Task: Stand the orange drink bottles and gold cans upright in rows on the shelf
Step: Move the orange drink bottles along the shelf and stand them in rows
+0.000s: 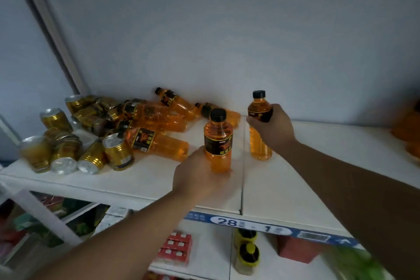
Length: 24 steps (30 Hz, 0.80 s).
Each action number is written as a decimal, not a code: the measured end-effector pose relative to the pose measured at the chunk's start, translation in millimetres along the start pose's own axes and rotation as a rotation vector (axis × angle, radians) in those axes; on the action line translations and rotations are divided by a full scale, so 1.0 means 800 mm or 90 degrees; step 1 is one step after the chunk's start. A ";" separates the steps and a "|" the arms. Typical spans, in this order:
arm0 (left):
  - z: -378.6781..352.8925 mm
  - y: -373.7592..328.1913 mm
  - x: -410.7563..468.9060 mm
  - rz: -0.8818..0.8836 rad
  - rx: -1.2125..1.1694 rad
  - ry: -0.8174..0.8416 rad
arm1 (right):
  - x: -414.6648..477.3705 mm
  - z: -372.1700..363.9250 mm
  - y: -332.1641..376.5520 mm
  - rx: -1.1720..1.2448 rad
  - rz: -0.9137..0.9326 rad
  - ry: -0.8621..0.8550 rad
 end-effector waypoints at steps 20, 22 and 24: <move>-0.211 -0.400 -0.066 -0.133 -0.150 0.175 | -0.150 0.464 -0.142 -0.040 -0.081 -0.242; -0.227 -0.431 -0.063 -0.166 -0.139 0.192 | -0.157 0.492 -0.156 -0.046 -0.100 -0.268; -0.244 -0.460 -0.059 -0.193 -0.142 0.212 | -0.162 0.516 -0.170 -0.048 -0.118 -0.291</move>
Point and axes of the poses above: each hand's wrist, its own x-axis towards the middle knuckle, its own z-axis out of the back of the hand, y = z × x, the point moved 7 cm from there along x, towards the middle knuckle, and after that the axes turned 3 degrees about x, right-handed, at the moved point
